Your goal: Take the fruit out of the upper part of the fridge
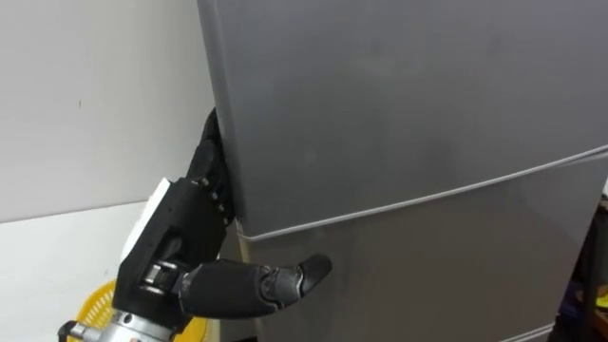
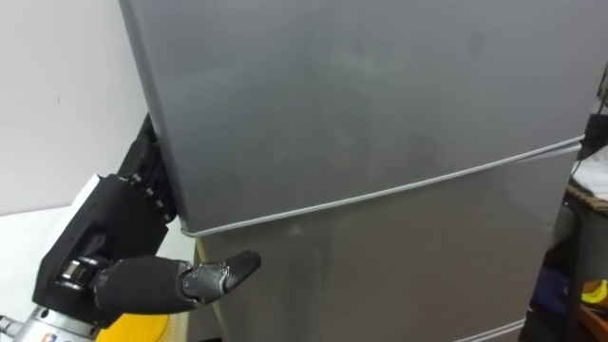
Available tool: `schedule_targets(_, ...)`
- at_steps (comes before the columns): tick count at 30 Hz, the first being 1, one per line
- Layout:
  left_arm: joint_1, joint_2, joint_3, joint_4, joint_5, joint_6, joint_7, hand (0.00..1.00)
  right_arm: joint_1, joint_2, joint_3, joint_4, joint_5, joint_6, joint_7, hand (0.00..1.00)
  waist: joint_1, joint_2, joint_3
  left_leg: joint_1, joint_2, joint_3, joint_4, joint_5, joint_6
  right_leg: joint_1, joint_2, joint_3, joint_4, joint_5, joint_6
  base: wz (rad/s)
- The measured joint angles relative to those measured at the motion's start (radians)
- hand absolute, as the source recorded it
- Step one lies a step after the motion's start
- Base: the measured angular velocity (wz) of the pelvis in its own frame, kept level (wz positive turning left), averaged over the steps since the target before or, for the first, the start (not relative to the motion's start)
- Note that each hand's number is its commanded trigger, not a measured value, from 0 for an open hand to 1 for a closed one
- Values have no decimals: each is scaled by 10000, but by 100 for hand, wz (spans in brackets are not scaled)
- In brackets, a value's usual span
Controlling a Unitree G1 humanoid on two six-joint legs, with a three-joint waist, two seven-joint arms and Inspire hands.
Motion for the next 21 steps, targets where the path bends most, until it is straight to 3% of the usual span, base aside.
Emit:
schedule_targets(6,1,2,63,-1,-54,95,-185,0,-13,-6,3,-17,-3,-1,7,0,8,10,-9,4,-3,-7,1,1,1,11,2,13,-12,-1,1,0)
schedule_targets(7,1,2,61,-1,-67,97,-189,12,-9,-6,3,-15,-3,-2,9,0,8,12,-11,12,-3,-10,-1,1,1,25,3,13,-17,-1,1,0)
schedule_targets(8,2,3,54,-1,-209,109,-198,54,-10,-8,3,-22,-3,-3,10,0,12,-2,-2,8,-2,-10,-1,1,1,20,4,14,-17,-1,1,0)
schedule_targets(9,2,3,54,-1,-255,112,-203,61,-12,-8,3,-28,-2,-6,10,0,15,10,-10,3,-2,-11,0,2,1,13,5,15,-17,-1,1,0)
schedule_targets(11,3,3,49,0,-403,123,-221,95,-21,-13,3,-33,1,-7,9,0,37,16,-17,0,1,-9,-2,2,1,5,6,17,-16,-1,1,0)
schedule_targets(12,3,3,49,0,-415,124,-229,100,-22,-14,2,-37,0,-8,7,0,40,16,-17,-1,0,-8,-2,2,1,2,6,16,-16,-1,1,0)
schedule_targets(15,3,-7,73,0,-417,129,-191,100,-21,-15,3,-41,0,-12,-1,0,71,59,-45,-4,0,-11,-2,2,1,-2,6,11,-16,-1,1,0)
schedule_targets(17,3,-6,351,0,-419,134,-128,67,-3,-22,2,-36,0,-10,-18,0,161,7,-31,-15,0,-15,-3,2,0,-15,5,7,-14,-1,1,0)
schedule_targets(18,2,-5,397,0,-420,132,-125,55,-6,-22,2,-37,-1,-10,-25,0,178,15,-45,-20,-1,-16,-3,2,0,-20,4,8,-14,-1,1,0)
schedule_targets(19,2,-5,449,-2,-421,131,-124,51,-13,-21,3,-45,0,-13,-46,0,194,20,-66,-28,-4,-22,-3,2,1,-21,3,0,-15,-1,1,0)
schedule_targets(20,2,-5,386,-14,-433,128,-154,24,-18,-21,5,-47,23,-16,-83,0,216,-12,-69,-24,-6,-30,-4,2,1,-7,1,-4,-15,-1,1,0)
schedule_targets(21,2,-12,353,-23,-470,113,-161,4,-15,-21,5,-47,29,-16,-95,0,234,-37,-69,-14,-8,-38,-5,2,0,6,2,-1,-17,-1,1,5)
